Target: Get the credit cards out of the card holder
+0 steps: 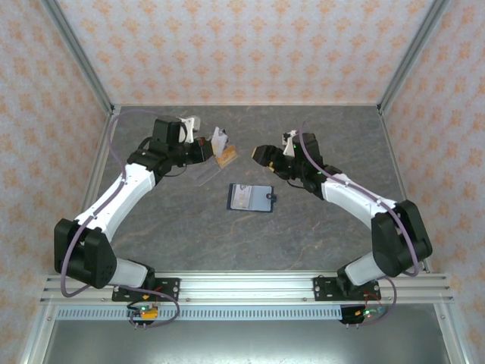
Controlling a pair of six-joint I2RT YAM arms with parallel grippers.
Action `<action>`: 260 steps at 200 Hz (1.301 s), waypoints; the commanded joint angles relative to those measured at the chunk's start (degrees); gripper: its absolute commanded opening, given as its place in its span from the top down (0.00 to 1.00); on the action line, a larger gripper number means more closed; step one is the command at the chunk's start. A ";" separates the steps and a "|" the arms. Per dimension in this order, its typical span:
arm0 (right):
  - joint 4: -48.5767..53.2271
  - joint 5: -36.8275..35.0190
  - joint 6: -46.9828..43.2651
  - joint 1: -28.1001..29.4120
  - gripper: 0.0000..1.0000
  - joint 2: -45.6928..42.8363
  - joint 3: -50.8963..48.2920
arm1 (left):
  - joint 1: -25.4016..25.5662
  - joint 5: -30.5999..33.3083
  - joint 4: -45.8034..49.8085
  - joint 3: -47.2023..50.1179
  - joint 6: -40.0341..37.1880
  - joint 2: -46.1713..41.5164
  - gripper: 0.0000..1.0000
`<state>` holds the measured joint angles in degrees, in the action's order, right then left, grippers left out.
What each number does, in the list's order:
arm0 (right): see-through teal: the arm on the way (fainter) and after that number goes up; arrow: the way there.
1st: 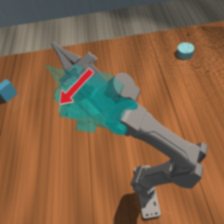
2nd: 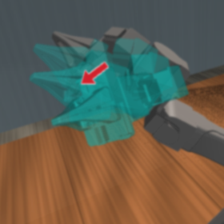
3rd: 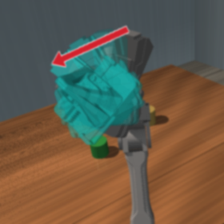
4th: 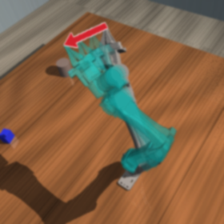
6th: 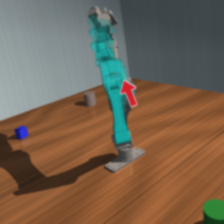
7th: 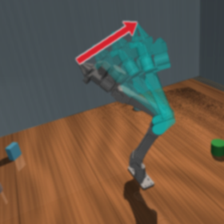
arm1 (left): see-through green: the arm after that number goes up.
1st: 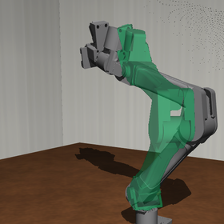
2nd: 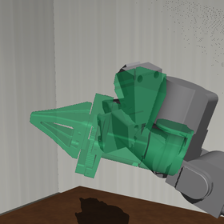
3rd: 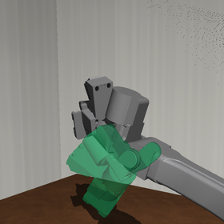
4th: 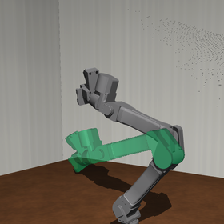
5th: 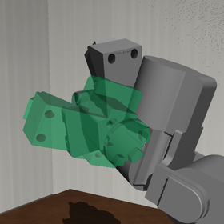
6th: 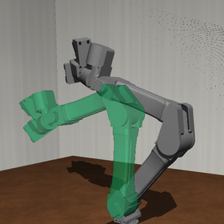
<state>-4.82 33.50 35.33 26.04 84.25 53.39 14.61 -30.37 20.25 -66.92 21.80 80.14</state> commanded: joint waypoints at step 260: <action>14.49 -5.46 -12.48 -0.30 0.15 2.61 4.07 | -6.14 19.80 14.21 -13.07 -43.25 13.90 1.00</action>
<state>9.50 27.33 22.00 26.02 86.85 55.42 9.56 -10.24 32.51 -77.45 -18.61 93.32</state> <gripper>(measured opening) 0.855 0.045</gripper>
